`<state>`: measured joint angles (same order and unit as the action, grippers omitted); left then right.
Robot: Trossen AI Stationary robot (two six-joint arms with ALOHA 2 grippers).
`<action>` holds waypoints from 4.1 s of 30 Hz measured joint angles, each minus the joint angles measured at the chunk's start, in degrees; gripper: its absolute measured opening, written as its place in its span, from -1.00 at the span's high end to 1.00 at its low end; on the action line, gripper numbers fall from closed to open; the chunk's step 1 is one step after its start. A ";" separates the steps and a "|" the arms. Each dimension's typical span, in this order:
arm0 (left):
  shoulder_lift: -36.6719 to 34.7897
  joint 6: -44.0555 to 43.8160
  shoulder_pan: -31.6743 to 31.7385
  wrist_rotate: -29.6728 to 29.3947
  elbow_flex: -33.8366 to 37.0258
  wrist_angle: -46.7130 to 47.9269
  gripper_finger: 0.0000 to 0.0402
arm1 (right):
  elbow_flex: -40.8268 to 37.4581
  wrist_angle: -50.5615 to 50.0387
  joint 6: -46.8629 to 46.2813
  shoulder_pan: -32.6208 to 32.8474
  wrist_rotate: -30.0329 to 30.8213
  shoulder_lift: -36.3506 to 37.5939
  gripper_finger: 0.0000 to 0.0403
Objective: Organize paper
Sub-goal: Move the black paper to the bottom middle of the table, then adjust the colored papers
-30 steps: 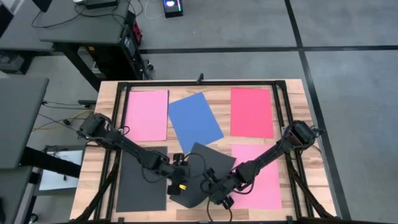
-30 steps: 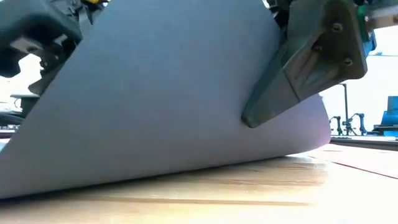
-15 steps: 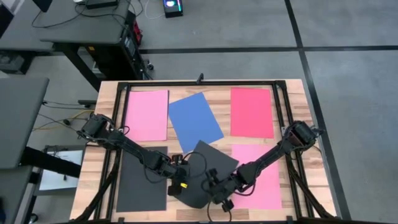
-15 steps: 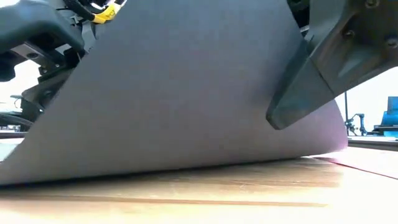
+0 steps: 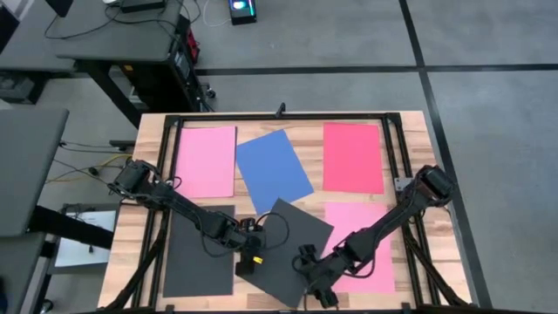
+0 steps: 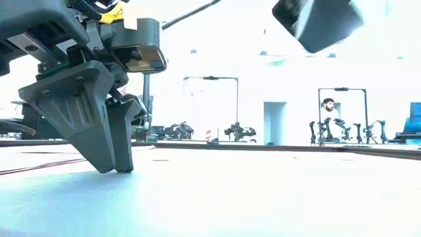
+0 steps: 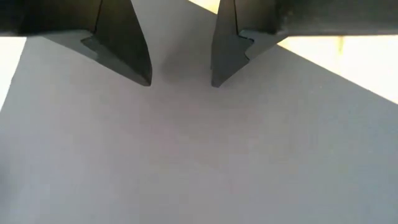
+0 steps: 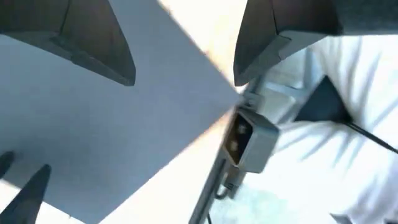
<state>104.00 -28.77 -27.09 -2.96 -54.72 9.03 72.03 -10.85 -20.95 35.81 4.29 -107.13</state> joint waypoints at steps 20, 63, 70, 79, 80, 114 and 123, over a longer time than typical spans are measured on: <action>-14.09 1.91 -4.26 -17.92 -9.41 22.35 0.26 | -0.11 -10.92 -21.97 -12.89 3.94 -3.84 -0.29; -31.11 22.07 2.36 -36.54 4.11 1.19 0.26 | 11.58 -30.94 20.15 -21.91 8.45 -2.93 -0.29; -39.89 28.97 4.77 -36.49 5.58 1.68 0.26 | 11.56 -26.00 34.92 -39.82 4.27 -2.78 -0.22; -49.78 29.48 18.31 -18.93 24.64 -22.87 0.26 | 9.88 -17.54 49.88 -49.11 -8.80 -3.74 -0.10; -50.31 29.38 19.18 -18.84 25.51 -23.91 0.26 | 9.96 -17.30 50.74 -49.24 -9.69 -4.13 -0.09; -49.50 30.77 27.19 -16.37 25.53 -23.53 0.26 | 10.16 -20.78 26.97 -60.02 -11.77 -13.79 -0.03; -49.50 30.49 27.19 -16.37 25.53 -23.38 0.26 | 9.82 -21.49 26.75 -59.17 -11.29 -12.33 -0.03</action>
<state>54.50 1.72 0.10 -19.33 -29.19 -14.35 81.85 -32.34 5.80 -23.36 -7.01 -119.47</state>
